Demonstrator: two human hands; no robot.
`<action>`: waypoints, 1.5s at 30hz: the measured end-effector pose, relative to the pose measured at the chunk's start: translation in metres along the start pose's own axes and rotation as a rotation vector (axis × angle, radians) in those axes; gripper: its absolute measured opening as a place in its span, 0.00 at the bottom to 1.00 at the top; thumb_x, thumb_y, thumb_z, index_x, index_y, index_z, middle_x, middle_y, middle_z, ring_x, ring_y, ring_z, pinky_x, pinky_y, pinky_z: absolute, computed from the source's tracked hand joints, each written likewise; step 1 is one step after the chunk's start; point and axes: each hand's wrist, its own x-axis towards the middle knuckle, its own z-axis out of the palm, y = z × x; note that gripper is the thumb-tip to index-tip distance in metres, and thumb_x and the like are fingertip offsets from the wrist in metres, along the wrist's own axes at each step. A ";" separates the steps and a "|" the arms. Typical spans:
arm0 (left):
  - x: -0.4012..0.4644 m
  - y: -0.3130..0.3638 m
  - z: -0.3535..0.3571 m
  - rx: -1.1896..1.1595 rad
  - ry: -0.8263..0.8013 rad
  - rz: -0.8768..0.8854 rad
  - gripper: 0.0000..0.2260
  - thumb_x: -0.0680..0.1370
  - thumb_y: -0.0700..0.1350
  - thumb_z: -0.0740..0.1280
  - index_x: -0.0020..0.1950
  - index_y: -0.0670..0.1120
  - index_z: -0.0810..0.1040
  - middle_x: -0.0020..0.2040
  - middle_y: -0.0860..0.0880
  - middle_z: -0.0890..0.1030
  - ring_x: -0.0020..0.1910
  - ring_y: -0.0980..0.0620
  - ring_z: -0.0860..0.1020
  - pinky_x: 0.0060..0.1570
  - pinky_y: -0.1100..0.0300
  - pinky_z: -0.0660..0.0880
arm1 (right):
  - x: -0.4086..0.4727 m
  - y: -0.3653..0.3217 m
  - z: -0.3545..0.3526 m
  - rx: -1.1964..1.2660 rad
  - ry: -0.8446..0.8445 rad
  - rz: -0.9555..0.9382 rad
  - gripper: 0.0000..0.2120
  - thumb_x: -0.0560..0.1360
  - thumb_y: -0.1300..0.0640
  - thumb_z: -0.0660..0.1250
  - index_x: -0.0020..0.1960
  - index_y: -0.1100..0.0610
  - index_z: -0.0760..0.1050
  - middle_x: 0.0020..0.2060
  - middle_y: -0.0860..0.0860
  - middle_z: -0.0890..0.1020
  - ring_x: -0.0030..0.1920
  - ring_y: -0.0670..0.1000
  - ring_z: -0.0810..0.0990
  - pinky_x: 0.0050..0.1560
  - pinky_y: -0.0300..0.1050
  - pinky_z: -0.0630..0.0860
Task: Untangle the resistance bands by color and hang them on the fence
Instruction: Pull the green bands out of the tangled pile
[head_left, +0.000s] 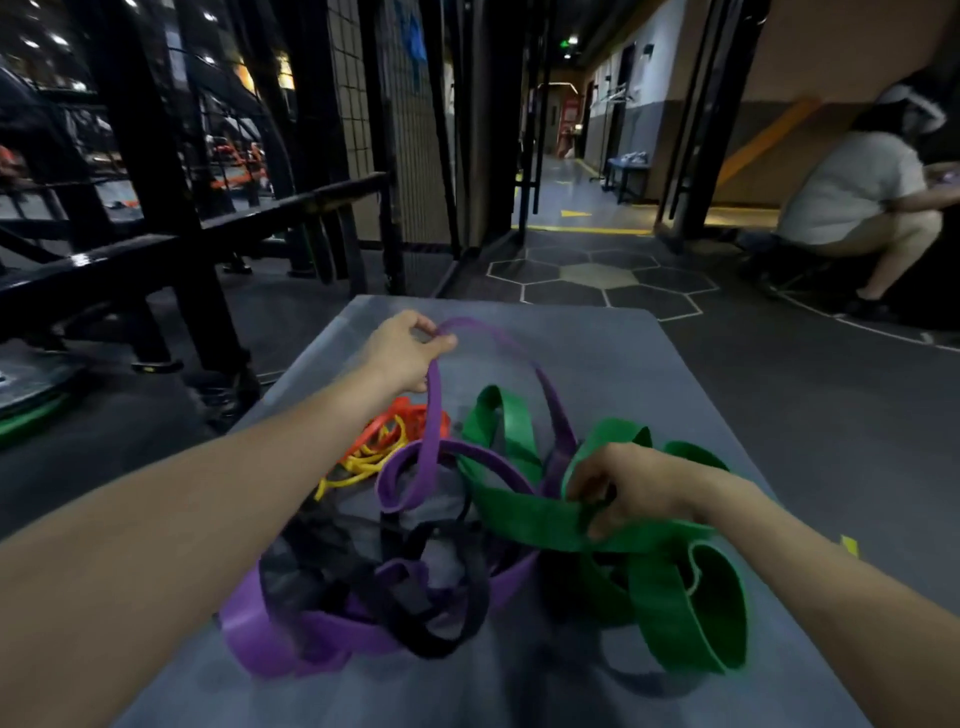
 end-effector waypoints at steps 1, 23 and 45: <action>-0.002 -0.002 0.003 0.049 0.015 0.044 0.09 0.74 0.46 0.70 0.49 0.45 0.72 0.33 0.49 0.70 0.33 0.48 0.72 0.28 0.59 0.74 | -0.002 0.000 -0.001 -0.004 0.041 -0.021 0.16 0.67 0.59 0.74 0.54 0.54 0.79 0.46 0.47 0.80 0.46 0.46 0.78 0.44 0.33 0.73; -0.075 0.012 0.042 0.134 -0.552 0.186 0.15 0.66 0.57 0.75 0.41 0.50 0.76 0.36 0.56 0.77 0.37 0.59 0.75 0.39 0.62 0.70 | 0.009 -0.060 -0.072 -0.052 0.576 -0.399 0.06 0.74 0.65 0.66 0.46 0.58 0.81 0.45 0.48 0.77 0.48 0.52 0.78 0.51 0.46 0.73; -0.057 0.031 -0.009 0.273 -0.134 0.064 0.06 0.71 0.46 0.72 0.45 0.46 0.78 0.47 0.48 0.78 0.44 0.51 0.76 0.38 0.67 0.70 | -0.022 -0.046 -0.041 0.301 0.841 -0.208 0.09 0.74 0.56 0.67 0.53 0.58 0.74 0.44 0.48 0.79 0.48 0.49 0.76 0.48 0.37 0.70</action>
